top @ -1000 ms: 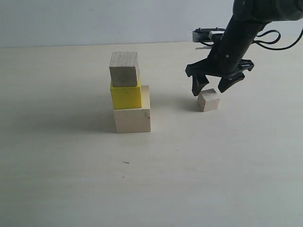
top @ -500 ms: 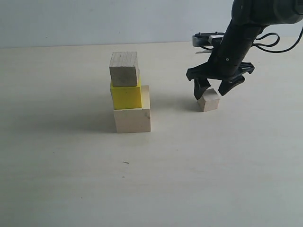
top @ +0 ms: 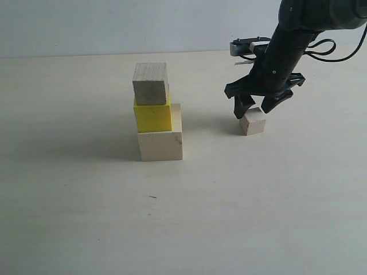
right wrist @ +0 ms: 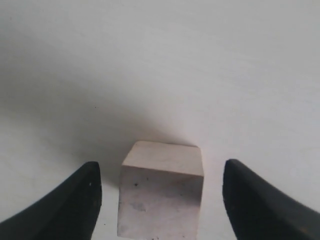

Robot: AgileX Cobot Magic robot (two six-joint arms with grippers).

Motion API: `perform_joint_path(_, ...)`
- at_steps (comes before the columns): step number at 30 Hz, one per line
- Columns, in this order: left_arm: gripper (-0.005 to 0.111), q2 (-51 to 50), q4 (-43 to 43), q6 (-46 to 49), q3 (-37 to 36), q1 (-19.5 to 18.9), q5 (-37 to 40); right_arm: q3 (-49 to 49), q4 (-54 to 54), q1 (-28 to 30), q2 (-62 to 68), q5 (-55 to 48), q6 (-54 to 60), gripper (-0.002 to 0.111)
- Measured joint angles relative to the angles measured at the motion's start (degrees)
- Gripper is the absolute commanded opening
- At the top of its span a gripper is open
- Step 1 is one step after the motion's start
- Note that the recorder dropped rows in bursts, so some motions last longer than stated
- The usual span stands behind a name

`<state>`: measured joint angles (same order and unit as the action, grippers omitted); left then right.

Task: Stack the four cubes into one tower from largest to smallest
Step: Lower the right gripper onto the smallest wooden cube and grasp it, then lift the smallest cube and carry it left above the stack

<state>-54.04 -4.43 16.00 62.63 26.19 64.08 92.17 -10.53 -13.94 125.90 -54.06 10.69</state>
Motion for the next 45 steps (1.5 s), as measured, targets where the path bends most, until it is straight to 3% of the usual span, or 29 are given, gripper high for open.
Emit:
perform_joint_path(22,0.000,0.0,0.0,0.0,0.0,0.0,0.0,0.7,0.3,0.0,3.9,0.0,-0.1,0.061)
perform_joint_path(24,0.000,0.0,0.0,0.0,0.0,0.0,-0.2,0.7,0.4,0.0,3.9,0.1,-0.1,0.054)
perform_joint_path(28,0.000,0.0,0.0,0.0,0.0,0.0,-0.4,0.7,0.4,0.0,3.9,0.0,-0.1,0.024)
perform_joint_path(32,0.000,0.0,0.0,0.0,0.0,0.0,-0.6,0.7,0.5,0.0,3.9,-1.1,-0.1,0.001)
perform_joint_path(40,0.000,0.0,0.0,0.0,0.0,0.0,-0.7,6.2,2.4,0.0,1.7,-7.9,0.8,0.000)
perform_joint_path(45,0.000,0.0,0.0,0.1,0.0,0.0,-0.7,8.7,-1.3,0.7,-4.6,-5.7,7.9,0.000)
